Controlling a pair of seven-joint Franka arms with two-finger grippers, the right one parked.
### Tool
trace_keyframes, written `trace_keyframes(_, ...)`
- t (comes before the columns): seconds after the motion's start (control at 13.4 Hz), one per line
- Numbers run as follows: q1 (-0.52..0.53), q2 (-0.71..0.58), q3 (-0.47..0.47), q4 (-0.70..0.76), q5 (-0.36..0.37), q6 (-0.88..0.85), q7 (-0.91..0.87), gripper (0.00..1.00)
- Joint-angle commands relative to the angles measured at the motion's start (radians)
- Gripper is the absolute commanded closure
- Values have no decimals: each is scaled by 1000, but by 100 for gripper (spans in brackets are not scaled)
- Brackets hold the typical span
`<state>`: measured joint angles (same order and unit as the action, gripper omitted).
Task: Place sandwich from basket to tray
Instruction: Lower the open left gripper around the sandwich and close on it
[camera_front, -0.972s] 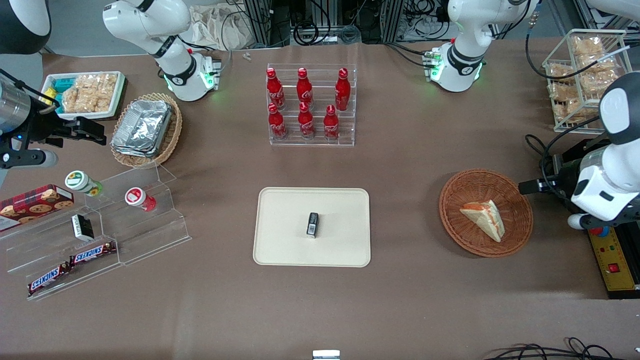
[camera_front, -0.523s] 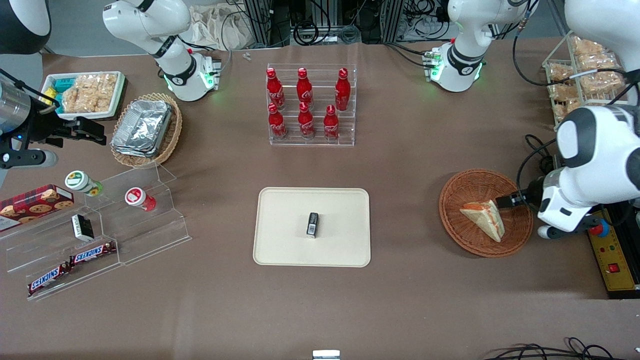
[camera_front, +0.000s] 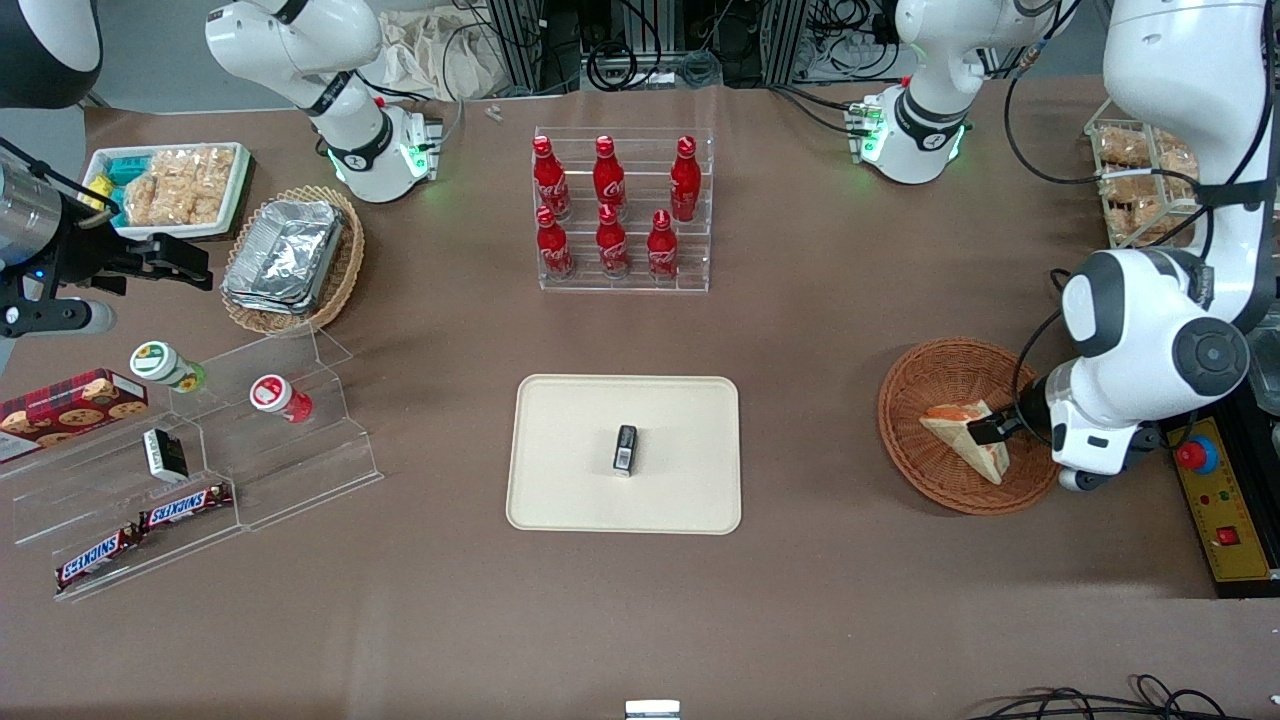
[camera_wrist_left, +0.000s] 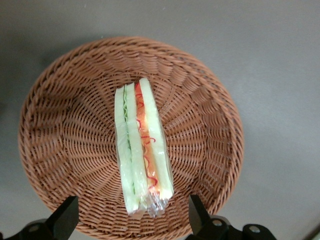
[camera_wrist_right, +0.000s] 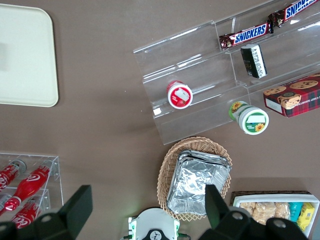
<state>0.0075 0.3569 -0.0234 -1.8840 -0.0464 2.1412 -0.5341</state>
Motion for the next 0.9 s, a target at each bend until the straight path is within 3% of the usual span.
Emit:
trace_keyframes(0.0, 2, 28, -1, -18, -9, 55, -64, 1)
trace_keyframes(0.52, 2, 42, -1, -101, -9, 197, -141, 2)
trace_keyframes(0.6, 2, 40, -1, -104, -9, 203, -142, 5)
trace_keyframes(0.67, 2, 40, -1, -104, -9, 203, -150, 16)
trace_keyframes(0.82, 2, 36, -1, -104, -7, 200, -155, 49)
